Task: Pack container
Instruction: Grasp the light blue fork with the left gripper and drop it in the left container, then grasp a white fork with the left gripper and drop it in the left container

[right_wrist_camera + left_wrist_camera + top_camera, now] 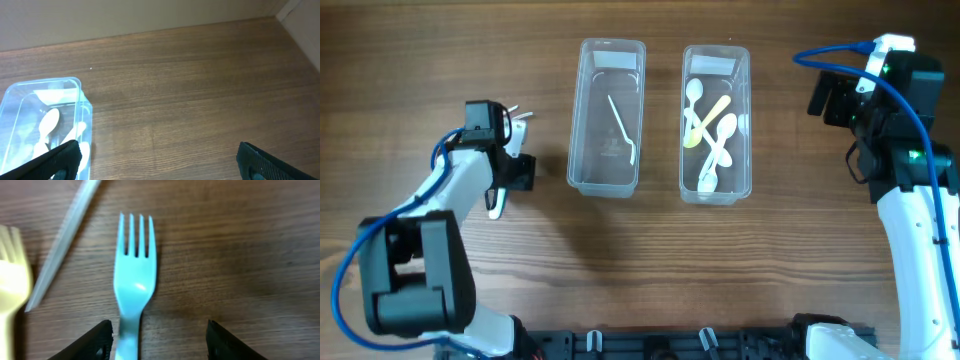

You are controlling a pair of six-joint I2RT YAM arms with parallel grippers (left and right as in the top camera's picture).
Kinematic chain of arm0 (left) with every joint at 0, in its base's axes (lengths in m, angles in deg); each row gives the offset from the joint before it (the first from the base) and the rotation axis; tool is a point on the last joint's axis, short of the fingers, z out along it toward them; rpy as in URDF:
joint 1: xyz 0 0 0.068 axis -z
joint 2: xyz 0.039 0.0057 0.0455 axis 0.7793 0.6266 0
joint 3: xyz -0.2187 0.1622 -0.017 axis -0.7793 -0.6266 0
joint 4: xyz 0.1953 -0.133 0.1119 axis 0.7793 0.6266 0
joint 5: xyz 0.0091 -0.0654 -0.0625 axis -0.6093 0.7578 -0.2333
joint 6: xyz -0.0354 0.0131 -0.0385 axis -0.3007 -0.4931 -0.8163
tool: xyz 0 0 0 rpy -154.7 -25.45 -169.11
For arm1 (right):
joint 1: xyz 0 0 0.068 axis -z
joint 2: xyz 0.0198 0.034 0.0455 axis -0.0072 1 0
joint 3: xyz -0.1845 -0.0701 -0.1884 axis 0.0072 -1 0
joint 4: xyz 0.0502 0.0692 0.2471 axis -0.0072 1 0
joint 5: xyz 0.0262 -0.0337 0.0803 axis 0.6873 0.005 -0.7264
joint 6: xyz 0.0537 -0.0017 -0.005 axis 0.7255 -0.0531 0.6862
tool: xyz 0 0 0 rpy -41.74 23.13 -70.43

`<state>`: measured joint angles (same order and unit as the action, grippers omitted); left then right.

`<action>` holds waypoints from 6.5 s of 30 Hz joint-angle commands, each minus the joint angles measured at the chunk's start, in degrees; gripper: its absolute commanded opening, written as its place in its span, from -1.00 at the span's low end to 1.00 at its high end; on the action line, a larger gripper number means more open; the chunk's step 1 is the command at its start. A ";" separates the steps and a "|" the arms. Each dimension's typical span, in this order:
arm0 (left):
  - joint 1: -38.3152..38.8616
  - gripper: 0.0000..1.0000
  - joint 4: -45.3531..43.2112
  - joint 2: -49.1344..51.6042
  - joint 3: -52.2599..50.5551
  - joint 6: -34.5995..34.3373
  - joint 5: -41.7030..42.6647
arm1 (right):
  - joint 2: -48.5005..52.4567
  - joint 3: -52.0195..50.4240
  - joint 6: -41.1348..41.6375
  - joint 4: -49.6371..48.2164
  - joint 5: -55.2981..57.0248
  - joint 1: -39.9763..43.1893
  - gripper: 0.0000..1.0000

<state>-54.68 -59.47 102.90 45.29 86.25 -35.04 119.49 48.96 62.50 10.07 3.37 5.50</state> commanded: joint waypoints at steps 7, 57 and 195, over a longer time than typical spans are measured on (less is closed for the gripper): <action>0.02 -0.40 0.22 6.43 -0.72 1.73 2.51 | -0.22 0.83 -0.52 -0.15 1.01 -0.02 0.99; 20.83 0.94 -3.06 -34.32 5.18 -22.01 -1.73 | 0.07 0.83 -0.52 -0.15 1.01 -0.02 0.99; -19.69 1.00 6.34 -5.01 6.08 -10.82 -10.05 | 0.07 0.83 -0.52 -0.15 1.01 -0.02 0.99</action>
<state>-73.72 -52.54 92.61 51.59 73.22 -41.27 119.49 48.96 62.50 10.03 3.37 5.50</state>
